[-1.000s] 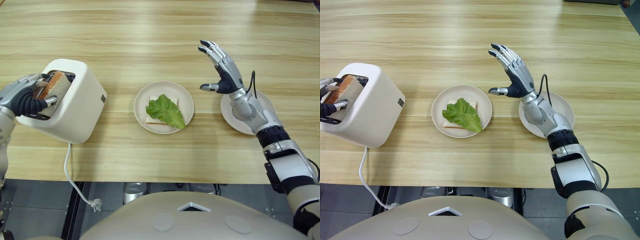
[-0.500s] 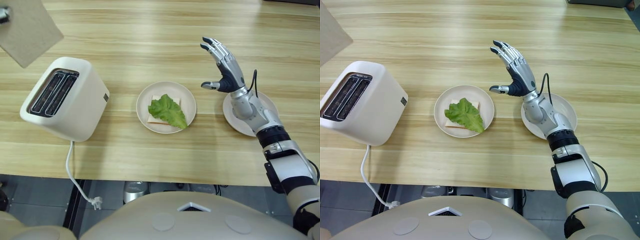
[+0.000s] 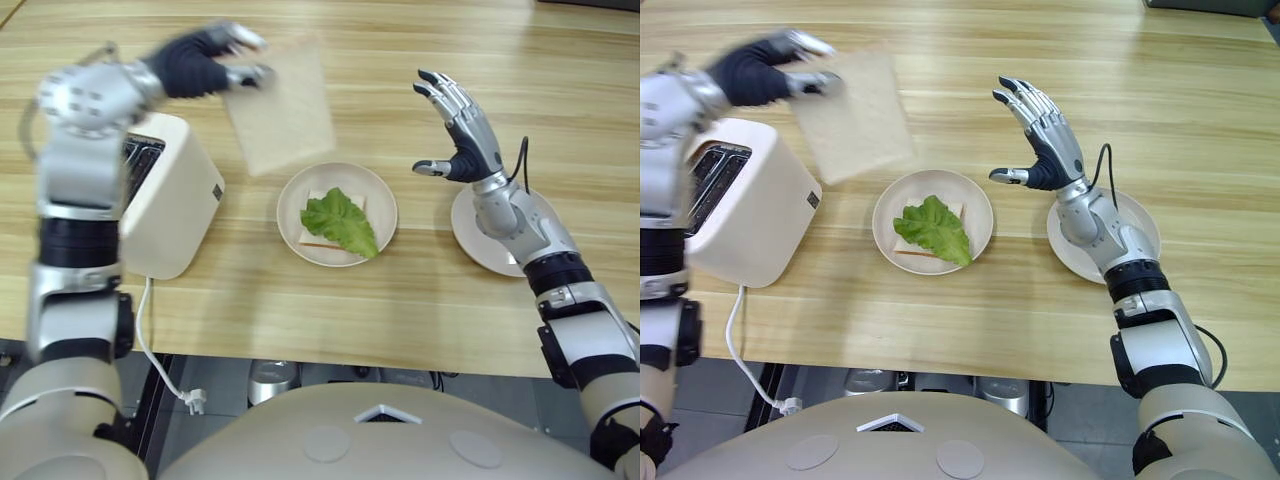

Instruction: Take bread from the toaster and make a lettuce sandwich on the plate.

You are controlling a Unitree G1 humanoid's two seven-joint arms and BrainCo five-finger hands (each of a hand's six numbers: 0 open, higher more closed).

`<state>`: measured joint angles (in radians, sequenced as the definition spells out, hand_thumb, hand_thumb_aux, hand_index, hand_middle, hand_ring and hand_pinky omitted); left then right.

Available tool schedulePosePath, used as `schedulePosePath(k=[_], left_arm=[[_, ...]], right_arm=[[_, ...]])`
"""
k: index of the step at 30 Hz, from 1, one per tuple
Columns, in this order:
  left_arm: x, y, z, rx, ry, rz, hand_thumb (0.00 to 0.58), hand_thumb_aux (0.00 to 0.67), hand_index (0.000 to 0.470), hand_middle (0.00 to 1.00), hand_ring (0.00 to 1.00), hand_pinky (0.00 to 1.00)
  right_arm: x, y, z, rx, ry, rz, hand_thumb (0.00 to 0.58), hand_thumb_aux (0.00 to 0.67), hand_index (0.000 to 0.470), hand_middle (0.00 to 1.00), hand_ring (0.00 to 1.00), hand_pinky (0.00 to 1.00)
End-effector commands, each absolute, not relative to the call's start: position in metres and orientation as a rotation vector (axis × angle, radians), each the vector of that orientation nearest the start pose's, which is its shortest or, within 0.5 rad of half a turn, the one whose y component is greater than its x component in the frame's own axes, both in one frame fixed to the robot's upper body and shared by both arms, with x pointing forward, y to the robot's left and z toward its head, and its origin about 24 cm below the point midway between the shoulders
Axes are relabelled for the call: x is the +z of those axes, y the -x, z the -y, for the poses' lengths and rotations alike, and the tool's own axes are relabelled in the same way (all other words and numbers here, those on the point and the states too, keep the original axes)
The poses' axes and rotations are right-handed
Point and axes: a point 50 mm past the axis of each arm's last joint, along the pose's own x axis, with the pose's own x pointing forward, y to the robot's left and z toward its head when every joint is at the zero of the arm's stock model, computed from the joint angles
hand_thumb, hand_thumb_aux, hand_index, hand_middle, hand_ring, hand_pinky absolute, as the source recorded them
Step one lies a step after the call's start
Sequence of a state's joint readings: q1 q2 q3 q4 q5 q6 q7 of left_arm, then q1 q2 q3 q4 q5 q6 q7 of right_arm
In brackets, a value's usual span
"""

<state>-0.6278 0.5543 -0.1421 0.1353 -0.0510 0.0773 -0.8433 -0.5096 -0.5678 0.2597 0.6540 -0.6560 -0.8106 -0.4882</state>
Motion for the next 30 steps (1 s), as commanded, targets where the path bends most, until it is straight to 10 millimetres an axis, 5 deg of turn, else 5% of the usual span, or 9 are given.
schedulePosePath(k=[1,11,30], left_arm=[[0.148,-0.336,-0.138,-1.044,-0.691,0.070,0.580,0.670,0.460,1.00,1.00,1.00],[0.103,-0.353,-0.118,-1.187,-0.763,-0.005,0.580,0.670,0.460,1.00,1.00,1.00],[0.076,-0.360,-0.098,-1.222,-0.818,-0.078,0.580,0.670,0.460,1.00,1.00,1.00]], right_arm=[[0.106,-0.308,0.192,0.223,1.024,0.773,0.000,0.000,0.000,0.00,0.00,0.00],[0.106,-0.292,0.187,0.313,1.042,0.807,0.000,0.000,0.000,0.00,0.00,0.00],[0.098,-0.261,0.164,0.634,1.088,0.893,0.000,0.000,0.000,0.00,0.00,0.00]])
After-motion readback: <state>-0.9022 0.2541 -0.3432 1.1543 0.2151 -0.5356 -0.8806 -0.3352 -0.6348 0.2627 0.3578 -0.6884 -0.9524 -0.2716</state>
